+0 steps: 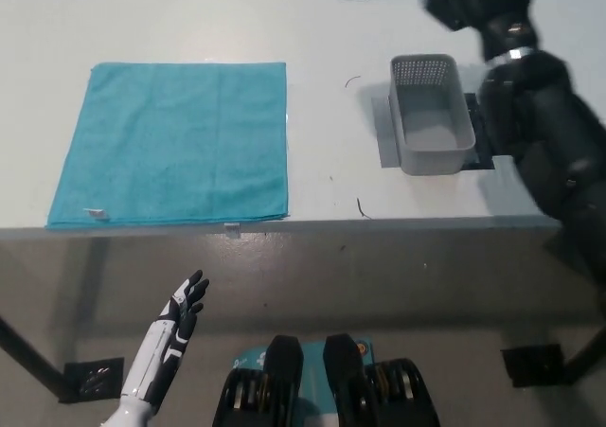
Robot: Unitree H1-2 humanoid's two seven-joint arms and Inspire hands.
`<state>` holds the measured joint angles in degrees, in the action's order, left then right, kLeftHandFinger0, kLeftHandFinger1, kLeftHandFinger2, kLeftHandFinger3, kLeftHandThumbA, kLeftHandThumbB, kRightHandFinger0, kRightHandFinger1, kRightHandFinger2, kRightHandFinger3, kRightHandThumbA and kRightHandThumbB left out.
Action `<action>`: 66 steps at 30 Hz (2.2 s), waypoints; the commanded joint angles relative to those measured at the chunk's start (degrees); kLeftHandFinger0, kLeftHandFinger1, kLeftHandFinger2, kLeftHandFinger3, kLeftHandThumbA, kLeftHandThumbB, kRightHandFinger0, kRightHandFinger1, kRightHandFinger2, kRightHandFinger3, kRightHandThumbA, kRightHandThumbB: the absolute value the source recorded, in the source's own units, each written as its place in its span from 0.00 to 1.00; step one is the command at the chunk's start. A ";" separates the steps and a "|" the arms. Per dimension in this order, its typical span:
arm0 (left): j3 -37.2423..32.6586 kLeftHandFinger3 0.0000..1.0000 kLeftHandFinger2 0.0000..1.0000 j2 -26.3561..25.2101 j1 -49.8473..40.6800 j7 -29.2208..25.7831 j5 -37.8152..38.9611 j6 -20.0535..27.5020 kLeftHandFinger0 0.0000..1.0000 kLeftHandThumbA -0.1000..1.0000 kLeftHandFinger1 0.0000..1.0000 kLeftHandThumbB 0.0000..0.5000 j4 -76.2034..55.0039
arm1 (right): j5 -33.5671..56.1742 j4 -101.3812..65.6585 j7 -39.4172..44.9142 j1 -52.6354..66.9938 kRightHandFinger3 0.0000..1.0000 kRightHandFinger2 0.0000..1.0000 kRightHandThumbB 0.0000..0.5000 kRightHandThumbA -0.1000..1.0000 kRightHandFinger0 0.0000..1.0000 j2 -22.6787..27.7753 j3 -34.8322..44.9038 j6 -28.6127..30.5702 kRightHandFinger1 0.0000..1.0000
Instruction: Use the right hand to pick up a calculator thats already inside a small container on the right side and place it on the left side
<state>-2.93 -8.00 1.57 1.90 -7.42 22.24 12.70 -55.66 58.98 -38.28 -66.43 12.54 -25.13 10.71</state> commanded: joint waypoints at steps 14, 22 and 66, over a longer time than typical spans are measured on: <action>0.03 1.00 1.00 -0.56 0.80 0.31 0.27 1.83 1.00 1.00 1.00 0.03 -1.48 | 7.11 15.45 0.48 -16.52 0.59 0.75 0.35 0.00 0.00 -18.47 -0.68 0.94 0.29; -0.29 1.00 1.00 -0.41 0.58 0.42 0.04 2.08 1.00 1.00 1.00 0.06 -1.75 | 8.45 20.31 1.87 -17.84 0.78 0.75 0.40 0.00 0.00 -23.45 -1.48 -1.29 0.22; -2.55 1.00 1.00 -0.73 -0.92 1.59 -0.31 1.91 1.00 1.00 1.00 0.08 -3.29 | 14.63 24.29 18.31 -7.28 1.00 1.00 0.53 0.58 0.33 -26.48 -3.44 -15.68 0.71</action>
<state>-5.28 -8.03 0.77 2.80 -7.60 22.24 11.28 -43.83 84.27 -21.33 -69.11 -13.87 -29.37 -2.34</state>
